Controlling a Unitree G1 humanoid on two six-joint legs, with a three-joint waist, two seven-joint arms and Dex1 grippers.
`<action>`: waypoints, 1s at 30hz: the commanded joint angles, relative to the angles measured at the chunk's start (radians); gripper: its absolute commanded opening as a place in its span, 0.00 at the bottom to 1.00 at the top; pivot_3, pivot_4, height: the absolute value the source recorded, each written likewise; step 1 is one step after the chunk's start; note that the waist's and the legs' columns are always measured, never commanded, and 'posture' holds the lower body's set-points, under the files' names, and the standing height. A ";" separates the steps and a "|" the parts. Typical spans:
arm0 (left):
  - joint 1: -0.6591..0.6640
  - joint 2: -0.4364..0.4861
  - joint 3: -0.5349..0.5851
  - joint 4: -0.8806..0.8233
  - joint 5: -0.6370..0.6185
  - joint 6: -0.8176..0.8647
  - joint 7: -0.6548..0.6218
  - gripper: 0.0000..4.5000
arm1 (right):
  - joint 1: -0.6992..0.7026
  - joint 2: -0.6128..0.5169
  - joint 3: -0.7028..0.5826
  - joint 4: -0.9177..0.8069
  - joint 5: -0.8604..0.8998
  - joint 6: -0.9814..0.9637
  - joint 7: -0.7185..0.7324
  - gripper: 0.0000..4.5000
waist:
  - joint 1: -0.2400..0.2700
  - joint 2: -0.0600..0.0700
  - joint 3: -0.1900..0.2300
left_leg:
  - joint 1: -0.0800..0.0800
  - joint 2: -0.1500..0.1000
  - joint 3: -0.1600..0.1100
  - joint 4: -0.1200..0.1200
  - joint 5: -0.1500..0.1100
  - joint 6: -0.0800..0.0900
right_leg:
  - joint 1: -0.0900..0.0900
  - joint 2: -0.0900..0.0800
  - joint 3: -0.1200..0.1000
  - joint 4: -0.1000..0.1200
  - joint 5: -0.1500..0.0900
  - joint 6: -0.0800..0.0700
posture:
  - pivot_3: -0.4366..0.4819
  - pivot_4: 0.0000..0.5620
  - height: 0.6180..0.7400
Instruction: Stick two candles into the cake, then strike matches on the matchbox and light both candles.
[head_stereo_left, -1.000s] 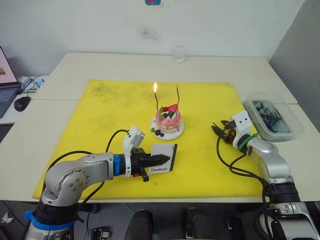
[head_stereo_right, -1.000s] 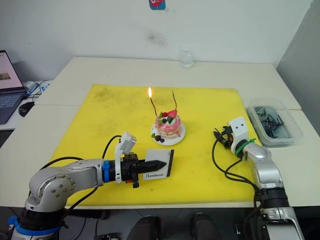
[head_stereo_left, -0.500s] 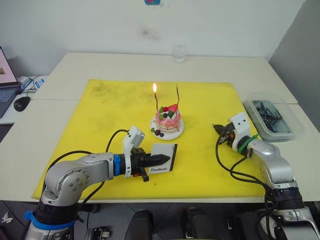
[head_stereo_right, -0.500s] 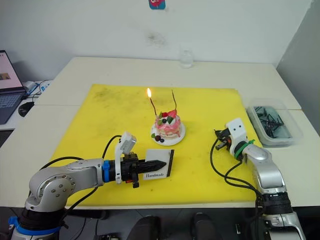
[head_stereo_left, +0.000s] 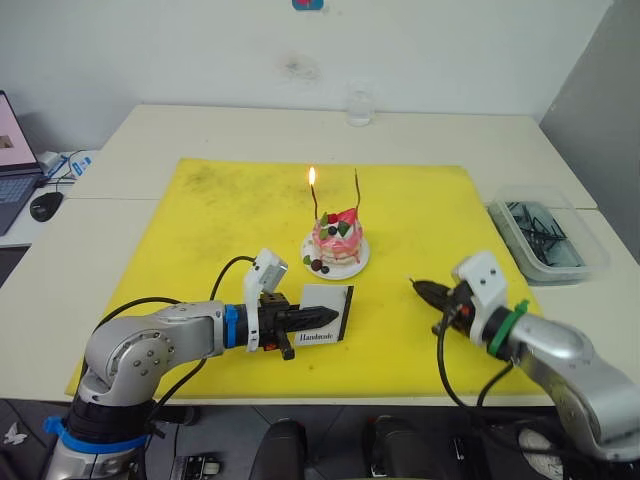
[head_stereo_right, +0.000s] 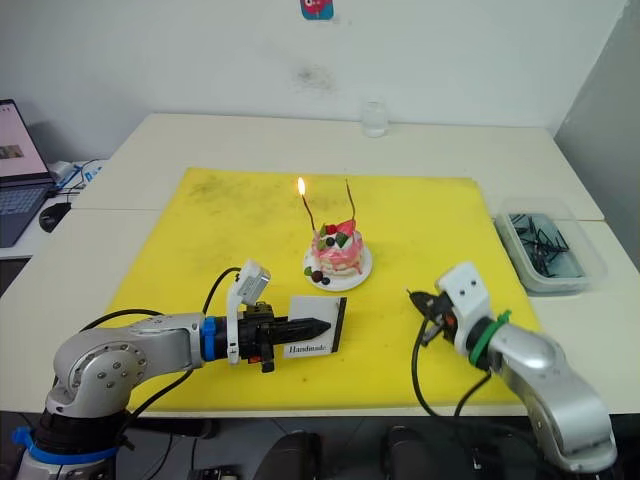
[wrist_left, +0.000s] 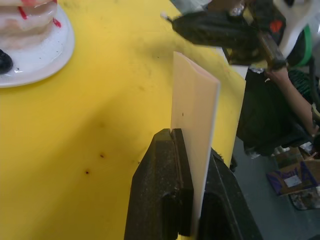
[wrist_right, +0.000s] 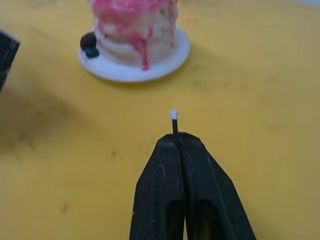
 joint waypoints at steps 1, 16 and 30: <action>-0.036 -0.001 0.043 0.020 -0.102 0.063 0.006 0.00 | 0.073 0.033 0.036 -0.032 -0.037 -0.120 -0.034 0.01 | 0.000 0.000 0.000 | 0.000 0.000 0.000 0.000 0.000 0.000 | 0.000 0.000 0.000 0.000 0.000 0.000 | 0.48 0.27 1.00; -0.061 0.015 0.053 0.026 -0.202 0.148 0.074 0.00 | 0.168 0.117 0.073 0.146 -0.111 -0.358 -0.071 0.14 | -0.002 0.000 0.000 | 0.000 0.000 -0.001 0.000 0.000 0.000 | 0.000 0.000 0.000 0.000 0.000 0.000 | 0.48 0.27 1.00; -0.046 0.012 0.046 0.024 -0.234 0.137 0.120 0.00 | 0.202 0.127 0.091 0.195 -0.195 -0.577 -0.063 0.46 | -0.002 0.000 0.000 | 0.000 0.000 0.000 0.000 0.000 0.000 | 0.000 0.000 0.000 0.000 0.000 0.000 | 0.48 0.27 1.00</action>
